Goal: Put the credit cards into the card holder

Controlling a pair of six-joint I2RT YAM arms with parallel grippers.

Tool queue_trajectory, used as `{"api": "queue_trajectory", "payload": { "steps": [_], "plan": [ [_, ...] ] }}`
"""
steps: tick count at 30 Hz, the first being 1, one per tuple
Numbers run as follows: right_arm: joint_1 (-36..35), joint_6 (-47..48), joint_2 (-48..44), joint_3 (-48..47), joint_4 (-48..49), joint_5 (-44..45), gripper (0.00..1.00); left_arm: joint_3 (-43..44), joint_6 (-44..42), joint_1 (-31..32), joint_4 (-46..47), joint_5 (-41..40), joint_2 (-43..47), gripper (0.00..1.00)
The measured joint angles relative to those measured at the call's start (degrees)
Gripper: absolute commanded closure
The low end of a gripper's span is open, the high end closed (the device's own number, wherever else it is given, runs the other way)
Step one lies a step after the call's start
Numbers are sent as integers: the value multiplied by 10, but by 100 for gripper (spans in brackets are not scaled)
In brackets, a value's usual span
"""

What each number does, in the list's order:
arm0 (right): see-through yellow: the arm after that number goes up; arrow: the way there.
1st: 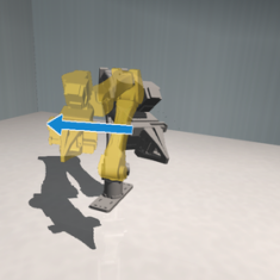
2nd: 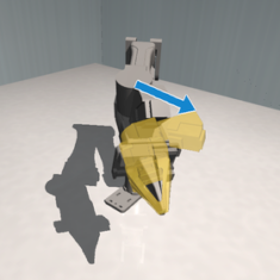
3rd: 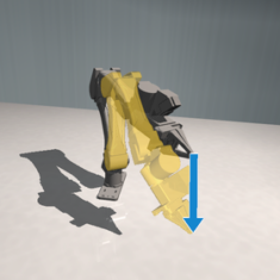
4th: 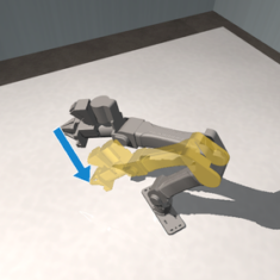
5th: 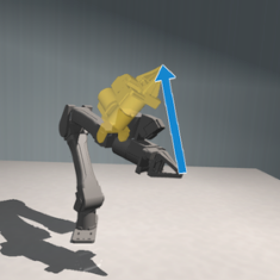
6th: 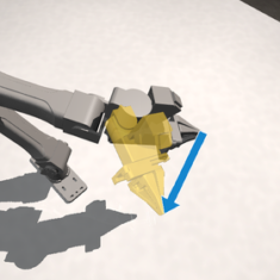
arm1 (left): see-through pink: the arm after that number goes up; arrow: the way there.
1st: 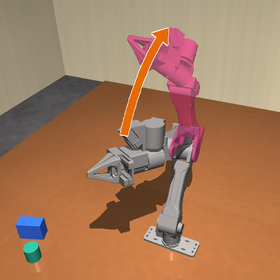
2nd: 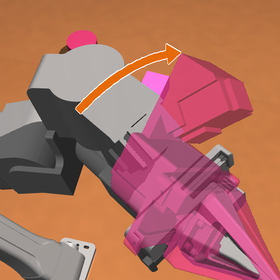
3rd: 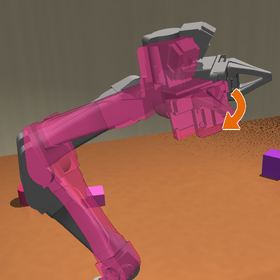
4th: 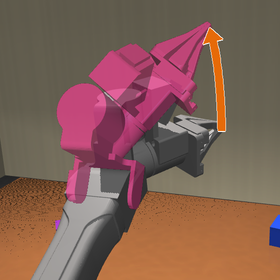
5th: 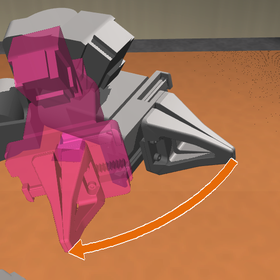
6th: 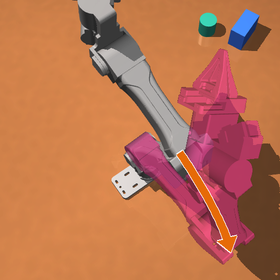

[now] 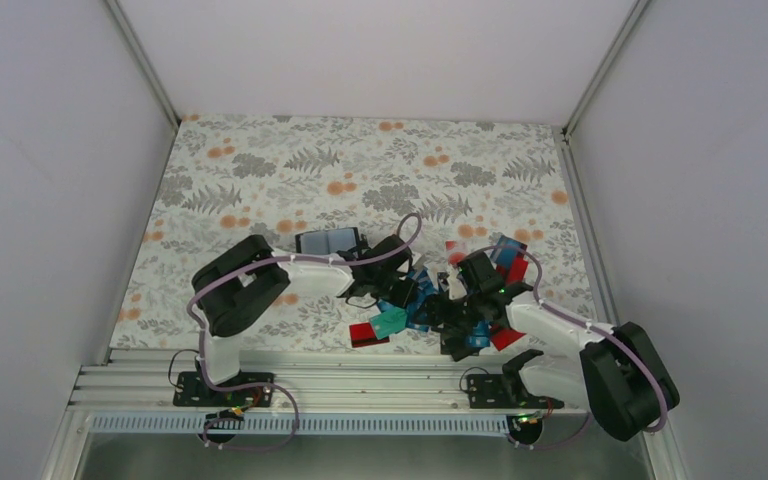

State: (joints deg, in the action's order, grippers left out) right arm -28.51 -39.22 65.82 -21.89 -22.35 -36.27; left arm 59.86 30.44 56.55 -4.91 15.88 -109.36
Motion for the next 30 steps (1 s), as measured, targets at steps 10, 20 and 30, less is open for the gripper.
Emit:
{"api": "queue_trajectory", "payload": {
  "steps": [10, 20, 30],
  "plan": [
    [0, 2, -1, 1, -2, -1, 32, -33, 15, -2, -35, -7, 45, 97],
    [0, 2, -4, 2, -15, -4, 32, -37, 16, 2, -61, 1, 84, 97],
    [0, -22, 19, 2, 14, -20, 32, -42, 17, 17, -61, 23, 47, 97]
  ]
}}
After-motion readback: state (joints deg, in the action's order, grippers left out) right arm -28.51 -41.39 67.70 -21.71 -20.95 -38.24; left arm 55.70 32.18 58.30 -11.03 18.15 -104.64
